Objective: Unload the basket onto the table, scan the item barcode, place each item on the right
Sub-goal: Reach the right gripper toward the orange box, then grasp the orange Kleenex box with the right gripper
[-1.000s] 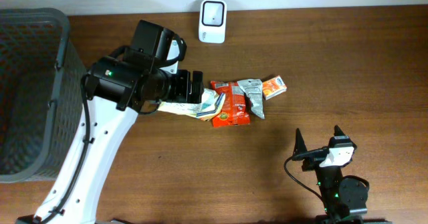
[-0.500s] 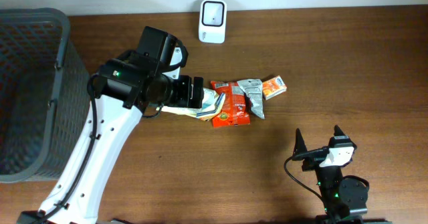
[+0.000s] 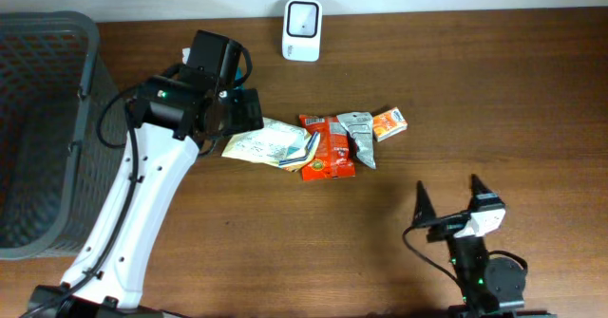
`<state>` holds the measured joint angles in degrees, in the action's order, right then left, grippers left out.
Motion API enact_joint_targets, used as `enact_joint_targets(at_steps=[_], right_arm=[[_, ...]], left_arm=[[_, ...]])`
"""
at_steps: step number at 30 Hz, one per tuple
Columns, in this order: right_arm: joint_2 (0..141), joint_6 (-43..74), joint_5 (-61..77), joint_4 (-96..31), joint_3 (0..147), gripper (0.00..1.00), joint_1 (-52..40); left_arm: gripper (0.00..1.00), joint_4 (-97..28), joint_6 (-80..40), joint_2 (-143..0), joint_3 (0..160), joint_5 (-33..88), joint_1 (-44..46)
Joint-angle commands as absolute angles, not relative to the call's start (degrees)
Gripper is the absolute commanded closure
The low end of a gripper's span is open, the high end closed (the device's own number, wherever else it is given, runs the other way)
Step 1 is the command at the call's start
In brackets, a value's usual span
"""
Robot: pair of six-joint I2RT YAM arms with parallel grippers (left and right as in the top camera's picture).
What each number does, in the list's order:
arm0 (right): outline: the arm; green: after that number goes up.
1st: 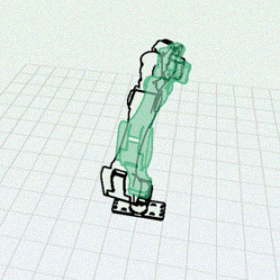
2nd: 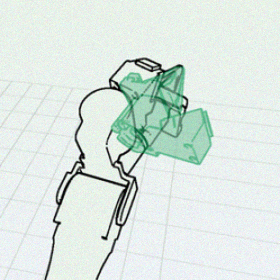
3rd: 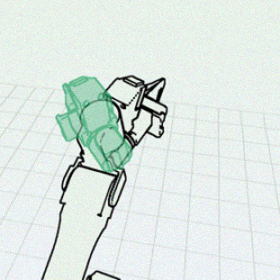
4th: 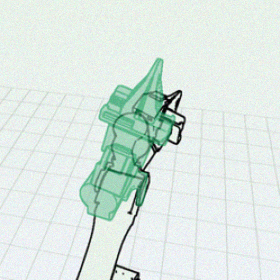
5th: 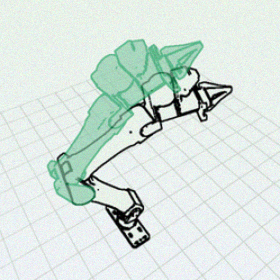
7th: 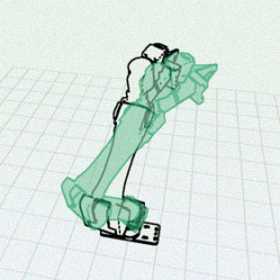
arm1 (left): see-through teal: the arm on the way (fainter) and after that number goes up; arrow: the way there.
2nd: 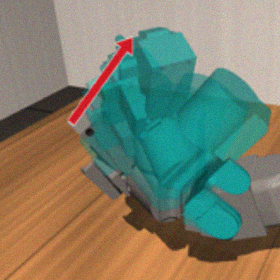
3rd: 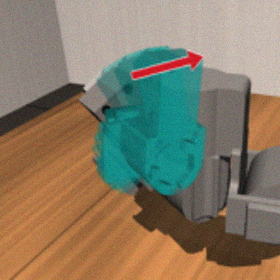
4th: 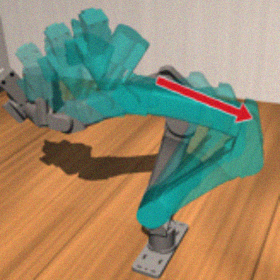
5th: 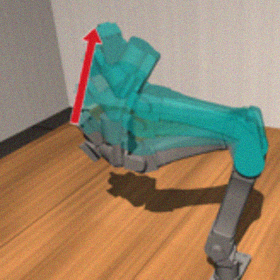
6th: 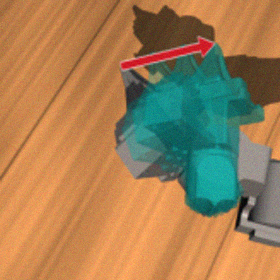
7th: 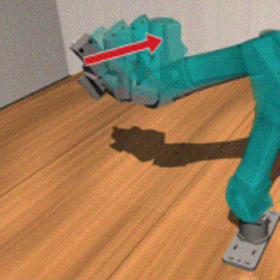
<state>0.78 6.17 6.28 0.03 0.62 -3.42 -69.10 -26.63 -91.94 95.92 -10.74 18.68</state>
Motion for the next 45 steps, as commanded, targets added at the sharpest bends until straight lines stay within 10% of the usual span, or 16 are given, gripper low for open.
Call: enact_joint_targets(at_steps=[1, 6, 14, 22, 29, 45], right_arm=[[0.47, 22.17, 29.5, 5.65, 0.32, 0.01, -3.75], [0.47, 25.91, 32.4, 23.29, 0.99, 0.01, -3.75], [20.32, 18.2, 15.79, -14.7, 28.4, 0.02, -3.68], [55.22, 23.46, 33.41, -5.17, 36.58, 0.02, -3.68], [77.36, 44.05, 13.76, -20.73, 50.46, 0.02, -3.68], [102.94, 50.06, 12.6, -1.02, 51.99, 0.21, -4.08]], left_arm=[[0.01, -68.38, -27.42, -93.76, 95.66, -13.54, 18.57], [0.01, -68.42, -27.4, -97.6, 95.66, -13.54, 18.57], [0.01, -68.38, -27.42, -98.13, 95.66, -12.88, 18.57], [0.01, -68.4, -27.4, -98.13, 95.66, -12.91, 18.57], [0.01, -68.4, -27.4, -98.13, 95.66, -12.91, 18.57], [0.01, -68.4, -27.4, -98.13, 95.66, -12.91, 18.57]])
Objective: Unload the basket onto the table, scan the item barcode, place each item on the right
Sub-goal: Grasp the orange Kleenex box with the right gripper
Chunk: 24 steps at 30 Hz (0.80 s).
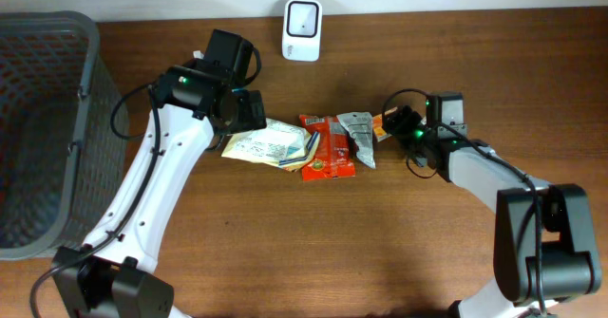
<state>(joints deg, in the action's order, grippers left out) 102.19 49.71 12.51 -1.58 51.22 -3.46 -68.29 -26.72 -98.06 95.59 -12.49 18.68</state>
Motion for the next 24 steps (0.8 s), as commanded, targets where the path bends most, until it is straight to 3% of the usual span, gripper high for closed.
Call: enact_joint_targets(at_steps=[1, 5, 8, 15, 19, 24], right_arm=[[103.04, 50.02, 11.9, -1.04, 51.96, 0.24, -4.08], [104.99, 50.06, 10.94, 0.64, 51.96, 0.33, -4.12], [106.63, 50.06, 12.82, 2.85, 51.96, 0.34, -4.12], [108.33, 50.06, 12.86, 2.83, 51.92, 0.54, -4.12], [109.45, 50.04, 12.86, 2.87, 51.92, 0.56, -4.12], [109.45, 50.02, 13.65, 2.85, 51.94, 0.91, -4.12]], left_arm=[[0.01, -68.4, -27.4, -98.13, 95.66, -12.91, 18.57], [0.01, -68.4, -27.4, -98.13, 95.66, -12.91, 18.57], [0.01, -68.4, -27.4, -98.13, 95.66, -12.91, 18.57], [0.01, -68.4, -27.4, -98.13, 95.66, -12.91, 18.57], [0.01, -68.4, -27.4, -98.13, 95.66, -12.91, 18.57], [0.01, -68.42, -27.4, -98.13, 95.66, -12.91, 18.57]])
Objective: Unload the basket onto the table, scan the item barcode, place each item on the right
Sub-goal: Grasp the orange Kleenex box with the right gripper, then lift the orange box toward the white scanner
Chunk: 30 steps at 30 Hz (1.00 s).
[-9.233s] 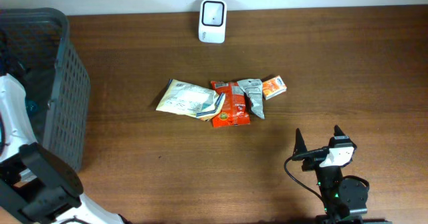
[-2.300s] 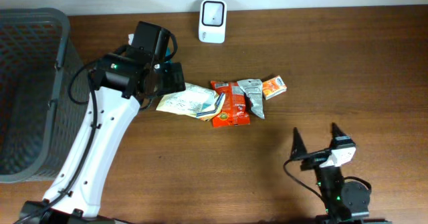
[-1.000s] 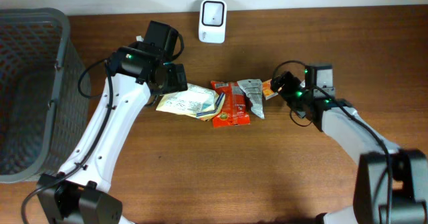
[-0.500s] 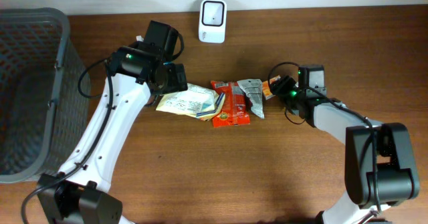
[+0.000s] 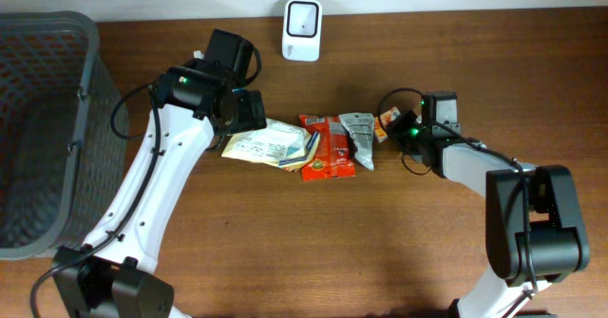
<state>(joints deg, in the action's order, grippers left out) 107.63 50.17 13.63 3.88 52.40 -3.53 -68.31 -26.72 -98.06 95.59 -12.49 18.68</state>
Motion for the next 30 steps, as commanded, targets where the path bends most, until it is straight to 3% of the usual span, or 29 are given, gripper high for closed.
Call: enact_joint_targets(at_steps=[1, 7, 13, 23, 26, 30], right_arm=[[109.45, 50.0, 14.22, 2.9, 51.94, 0.96, -4.12], [108.05, 41.74, 31.75, 10.52, 52.31, 0.96, -3.18], [103.42, 33.12, 50.92, 12.67, 52.42, 0.96, 4.29], [103.33, 33.69, 86.24, 38.61, 52.42, 0.96, 5.45], [103.33, 38.17, 86.39, 41.93, 52.45, 0.96, 3.42], [103.33, 54.24, 82.06, 60.66, 53.17, 0.96, -1.04]], left_arm=[[0.01, -68.4, -27.4, -98.13, 95.66, -12.91, 18.57], [0.01, -68.4, -27.4, -98.13, 95.66, -12.91, 18.57], [0.01, -68.4, -27.4, -98.13, 95.66, -12.91, 18.57], [0.01, -68.4, -27.4, -98.13, 95.66, -12.91, 18.57], [0.01, -68.42, -27.4, -98.15, 95.66, -12.91, 18.57], [0.01, -68.42, -27.4, -98.13, 95.66, -12.91, 18.57]])
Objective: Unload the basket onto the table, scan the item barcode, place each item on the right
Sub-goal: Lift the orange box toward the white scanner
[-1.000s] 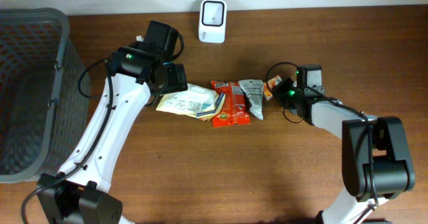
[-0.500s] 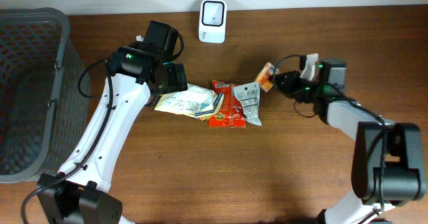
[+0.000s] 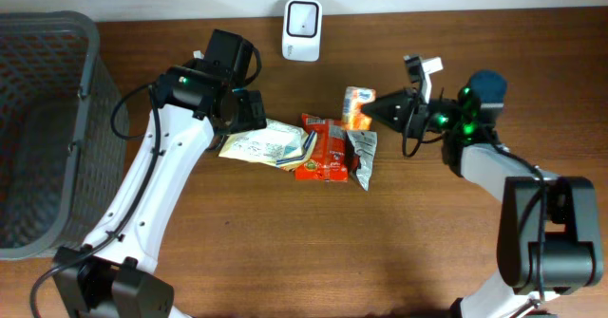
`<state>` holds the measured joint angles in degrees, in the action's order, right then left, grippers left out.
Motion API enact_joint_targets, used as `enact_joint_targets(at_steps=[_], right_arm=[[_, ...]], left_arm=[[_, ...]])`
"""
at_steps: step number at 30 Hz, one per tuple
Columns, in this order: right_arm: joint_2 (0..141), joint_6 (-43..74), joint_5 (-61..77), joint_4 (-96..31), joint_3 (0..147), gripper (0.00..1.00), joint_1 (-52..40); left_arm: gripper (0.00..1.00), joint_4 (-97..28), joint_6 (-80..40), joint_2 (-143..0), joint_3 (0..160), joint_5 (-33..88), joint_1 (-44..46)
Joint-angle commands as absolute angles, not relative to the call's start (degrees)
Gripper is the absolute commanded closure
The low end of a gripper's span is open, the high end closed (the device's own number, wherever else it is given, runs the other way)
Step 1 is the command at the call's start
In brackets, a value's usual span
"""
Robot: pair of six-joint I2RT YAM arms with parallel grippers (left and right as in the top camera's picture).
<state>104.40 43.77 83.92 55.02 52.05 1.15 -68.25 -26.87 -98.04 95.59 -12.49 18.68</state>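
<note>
A small orange packet (image 3: 356, 106) is held up off the table, above the heap of packets, with my right gripper (image 3: 372, 109) shut on its right side. It is lower right of the white scanner (image 3: 302, 17), which stands at the table's far edge. On the table lie a pale packet (image 3: 264, 145), a red packet (image 3: 328, 149) and a silver packet (image 3: 364, 155). My left gripper (image 3: 249, 112) sits at the pale packet's upper left corner; its fingers are hidden under the wrist.
A grey mesh basket (image 3: 43, 119) fills the left end of the table. The right arm (image 3: 475, 142) reaches in from the right side, the left arm (image 3: 161, 176) from the lower left.
My right gripper has taken the orange packet off the table and now holds it higher and further left, nearer the scanner. The silver packet has shifted downward. The left arm has barely moved.
At first my right gripper stood open at the table's near edge while the left hovered by the pale packet. Then the right gripper was at the orange packet beside the silver one, and stayed there. Now it holds that packet up, lower right of the scanner.
</note>
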Motion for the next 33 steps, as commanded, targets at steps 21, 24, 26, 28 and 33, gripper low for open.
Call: enact_joint_targets(at_steps=[21, 24, 26, 28, 33], right_arm=[[103.33, 58.76, 87.96, 73.58, 62.17, 0.96, -13.43], [103.33, 58.76, 87.88, 74.04, 62.41, 0.96, -13.43], [103.33, 58.98, 87.61, 73.97, 63.11, 0.96, -13.37], [103.33, 62.65, 84.84, 73.91, 63.13, 0.96, -12.38], [103.33, 65.73, 75.48, 67.59, 63.2, 0.96, -7.55]], left_arm=[[0.01, -68.42, -27.4, -98.13, 95.66, -12.91, 18.52], [0.01, -68.42, -27.4, -98.15, 95.66, -12.91, 18.57], [0.01, -68.42, -27.4, -98.15, 95.66, -12.91, 18.57], [0.01, -68.4, -27.4, -98.15, 95.66, -12.91, 18.57], [0.01, -68.4, -27.4, -98.15, 95.66, -12.91, 18.57]])
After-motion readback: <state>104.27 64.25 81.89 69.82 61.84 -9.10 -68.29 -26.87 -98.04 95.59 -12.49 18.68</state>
